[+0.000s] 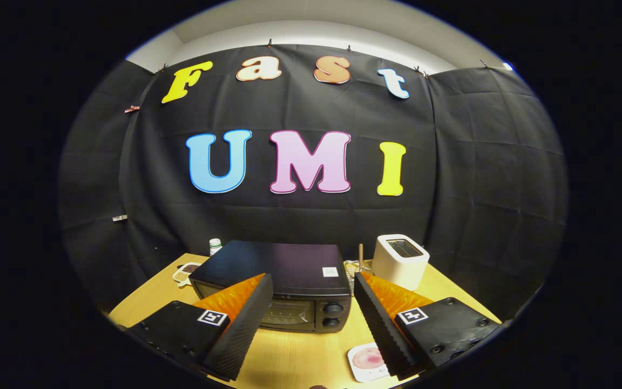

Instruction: Open the toaster oven, put the food inside, and close the toaster oven door.

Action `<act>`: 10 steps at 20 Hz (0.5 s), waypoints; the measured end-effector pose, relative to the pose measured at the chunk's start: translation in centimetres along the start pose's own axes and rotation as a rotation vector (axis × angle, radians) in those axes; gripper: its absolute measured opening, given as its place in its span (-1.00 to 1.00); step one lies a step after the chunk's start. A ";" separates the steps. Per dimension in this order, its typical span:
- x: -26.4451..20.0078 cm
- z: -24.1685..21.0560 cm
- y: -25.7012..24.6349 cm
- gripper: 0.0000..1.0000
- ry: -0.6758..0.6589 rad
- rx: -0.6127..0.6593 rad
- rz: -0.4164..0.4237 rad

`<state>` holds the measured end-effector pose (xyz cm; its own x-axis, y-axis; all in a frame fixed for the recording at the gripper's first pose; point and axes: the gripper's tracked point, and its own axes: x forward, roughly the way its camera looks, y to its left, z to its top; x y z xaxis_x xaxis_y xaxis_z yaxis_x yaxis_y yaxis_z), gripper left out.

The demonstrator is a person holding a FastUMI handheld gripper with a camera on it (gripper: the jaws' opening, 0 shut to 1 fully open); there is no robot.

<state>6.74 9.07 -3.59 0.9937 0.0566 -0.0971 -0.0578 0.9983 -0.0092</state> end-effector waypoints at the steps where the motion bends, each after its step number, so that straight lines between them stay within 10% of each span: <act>1: 0.4 -0.3 0.8 0.96 0.007 -0.004 0.005; 10: 5.3 -2.9 7.6 0.96 0.063 0.004 0.032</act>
<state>11.26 16.90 -7.04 0.9831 0.0881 -0.1602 -0.0894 0.9960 -0.0015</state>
